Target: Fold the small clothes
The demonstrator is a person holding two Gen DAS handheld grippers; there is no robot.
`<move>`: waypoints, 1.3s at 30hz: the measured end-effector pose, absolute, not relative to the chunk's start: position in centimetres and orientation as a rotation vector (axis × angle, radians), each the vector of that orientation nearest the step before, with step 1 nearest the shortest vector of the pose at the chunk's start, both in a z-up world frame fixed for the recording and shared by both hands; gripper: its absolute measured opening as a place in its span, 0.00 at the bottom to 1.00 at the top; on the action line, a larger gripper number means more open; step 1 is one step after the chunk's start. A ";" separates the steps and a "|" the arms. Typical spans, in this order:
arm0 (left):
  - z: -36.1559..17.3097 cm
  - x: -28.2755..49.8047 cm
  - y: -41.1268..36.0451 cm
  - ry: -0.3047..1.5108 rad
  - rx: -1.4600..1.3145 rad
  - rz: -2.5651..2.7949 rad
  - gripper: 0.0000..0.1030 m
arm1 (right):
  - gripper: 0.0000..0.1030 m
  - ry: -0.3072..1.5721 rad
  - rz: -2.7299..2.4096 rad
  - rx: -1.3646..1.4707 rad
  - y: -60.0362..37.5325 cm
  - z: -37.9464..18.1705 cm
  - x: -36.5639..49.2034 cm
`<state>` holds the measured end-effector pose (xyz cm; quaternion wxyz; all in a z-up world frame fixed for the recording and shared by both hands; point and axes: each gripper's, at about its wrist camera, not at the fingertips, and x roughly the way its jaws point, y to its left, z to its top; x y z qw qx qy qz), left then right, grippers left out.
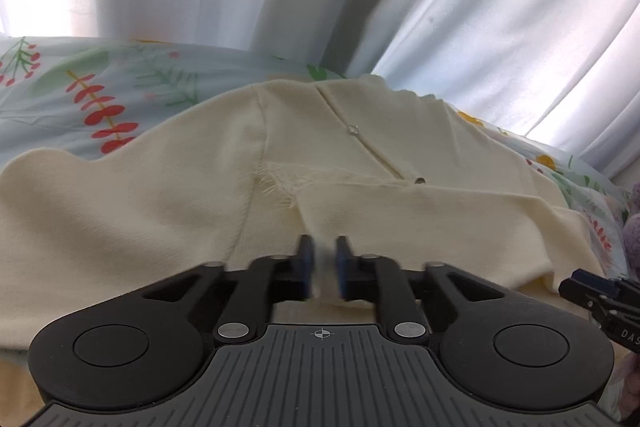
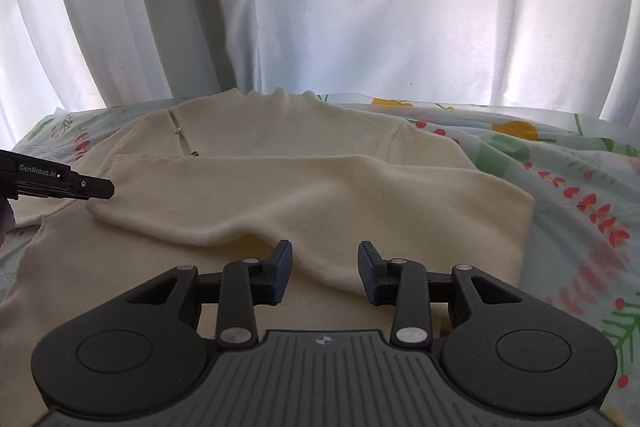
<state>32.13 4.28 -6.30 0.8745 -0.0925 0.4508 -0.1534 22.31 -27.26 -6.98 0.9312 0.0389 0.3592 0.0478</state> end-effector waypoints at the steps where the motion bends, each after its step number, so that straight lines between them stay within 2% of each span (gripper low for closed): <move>1: -6.3 32.1 4.2 0.939 -0.189 -0.319 0.05 | 0.34 0.735 0.090 0.087 -27.4 -7.0 22.0; 15: -5.5 30.8 7.2 0.924 -0.091 -0.152 0.07 | 0.34 0.753 0.065 0.092 -27.7 -6.8 21.2; 16: -5.3 30.7 7.7 0.926 -0.110 -0.145 0.13 | 0.34 0.751 0.072 0.092 -27.5 -6.7 21.3; 18: -4.8 30.0 8.7 0.925 -0.161 -0.122 0.32 | 0.34 0.743 0.081 0.081 -26.9 -6.6 21.5; 19: -4.6 29.6 9.4 0.919 -0.195 -0.097 0.51 | 0.34 0.740 0.083 0.075 -26.7 -6.7 21.6; 20: -4.4 29.1 10.2 0.913 -0.227 -0.066 0.64 | 0.34 0.740 0.084 0.069 -26.6 -6.8 21.8; 22: -3.9 27.6 12.3 0.898 -0.299 0.005 0.71 | 0.35 0.764 0.081 0.065 -26.4 -7.3 22.2; 25: -3.7 25.1 16.4 0.865 -0.400 0.130 0.88 | 0.35 0.778 0.074 0.071 -26.3 -7.5 22.1; 26: -3.7 24.1 18.1 0.847 -0.442 0.188 0.90 | 0.36 0.777 0.074 0.074 -26.2 -7.3 21.8; 30: -4.8 20.4 26.3 0.763 -0.685 0.435 0.89 | 0.38 0.765 0.095 0.108 -26.1 -6.8 20.3; 31: -5.3 19.5 28.3 0.741 -0.766 0.492 0.85 | 0.39 0.762 0.099 0.111 -26.0 -6.8 20.0; 32: -5.8 18.7 29.8 0.715 -0.829 0.538 0.75 | 0.39 0.762 0.105 0.114 -25.9 -6.7 19.6; 39: -7.6 15.1 37.2 0.465 -1.179 0.605 0.60 | 0.40 0.775 0.113 0.130 -25.4 -7.0 18.9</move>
